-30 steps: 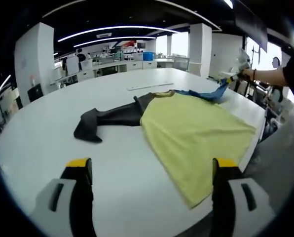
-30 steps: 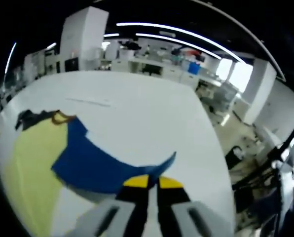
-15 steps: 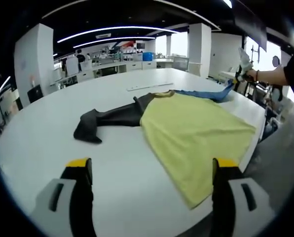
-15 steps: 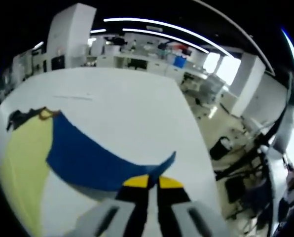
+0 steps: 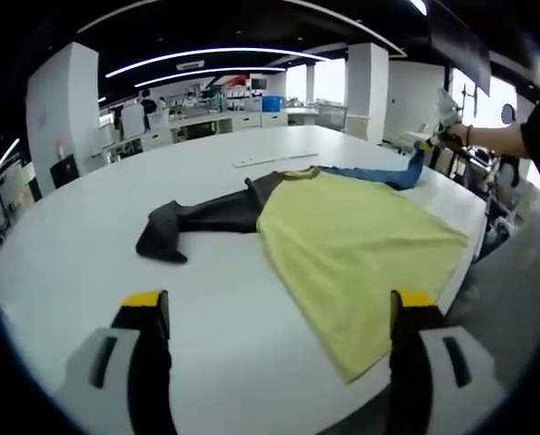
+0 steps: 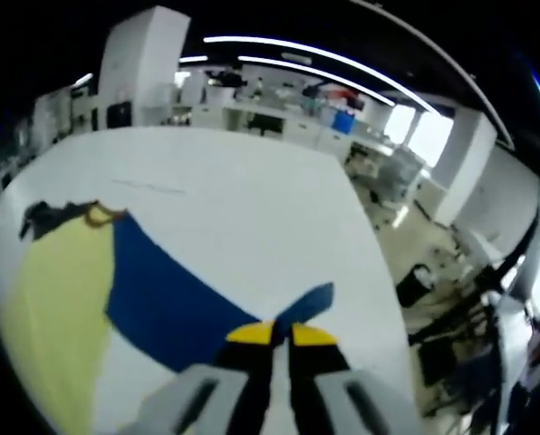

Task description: Fold the garment on the visible template until the final outline fits inside the template.

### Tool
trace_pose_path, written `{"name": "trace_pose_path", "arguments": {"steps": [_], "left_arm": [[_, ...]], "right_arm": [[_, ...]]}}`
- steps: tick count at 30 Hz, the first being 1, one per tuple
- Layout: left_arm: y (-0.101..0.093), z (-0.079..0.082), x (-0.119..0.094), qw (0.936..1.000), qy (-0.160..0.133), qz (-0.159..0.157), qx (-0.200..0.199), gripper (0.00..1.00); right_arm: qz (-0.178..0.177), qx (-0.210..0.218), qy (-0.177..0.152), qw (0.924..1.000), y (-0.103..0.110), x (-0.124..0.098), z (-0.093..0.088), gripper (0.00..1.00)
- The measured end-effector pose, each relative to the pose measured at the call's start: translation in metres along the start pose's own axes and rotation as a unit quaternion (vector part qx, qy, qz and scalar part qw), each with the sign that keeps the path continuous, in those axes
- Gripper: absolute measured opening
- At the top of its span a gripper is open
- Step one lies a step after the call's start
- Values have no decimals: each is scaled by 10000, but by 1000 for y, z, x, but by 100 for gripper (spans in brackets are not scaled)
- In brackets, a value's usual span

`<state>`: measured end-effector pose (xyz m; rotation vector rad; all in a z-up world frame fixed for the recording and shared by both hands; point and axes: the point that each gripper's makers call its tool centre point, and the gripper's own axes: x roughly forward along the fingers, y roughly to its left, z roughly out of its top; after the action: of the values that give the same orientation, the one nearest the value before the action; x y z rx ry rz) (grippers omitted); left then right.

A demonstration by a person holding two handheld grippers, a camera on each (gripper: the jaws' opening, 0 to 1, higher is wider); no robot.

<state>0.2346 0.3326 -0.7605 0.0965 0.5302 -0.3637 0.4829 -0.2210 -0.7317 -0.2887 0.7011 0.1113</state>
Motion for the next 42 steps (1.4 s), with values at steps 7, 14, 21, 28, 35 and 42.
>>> {"name": "trace_pose_path", "arguments": {"steps": [7,14,21,28,35,42], "left_arm": [[1,3,1,10000,-26,-31,74,99],[-7,18,1,9989,-370,-227,-162,99],[-9,18,3,9991,-297,-310,5,99],[-6,12,2,9990,-260,-357,107,99],[3,6,5,9989,-247,-387,98,99],[4,5,7,9990,-225,-378,70,99]], "right_arm": [[195,-325,-178,9991,36,1,29,0],[447,-500,-357,9971,71,7,53,0],[704,-513,-406,9954,107,12,73,0],[1000,-531,-503,9923,137,16,97,0],[1285,-535,-666,9880,173,16,115,0],[1497,-661,-761,9836,205,24,129,0]]}}
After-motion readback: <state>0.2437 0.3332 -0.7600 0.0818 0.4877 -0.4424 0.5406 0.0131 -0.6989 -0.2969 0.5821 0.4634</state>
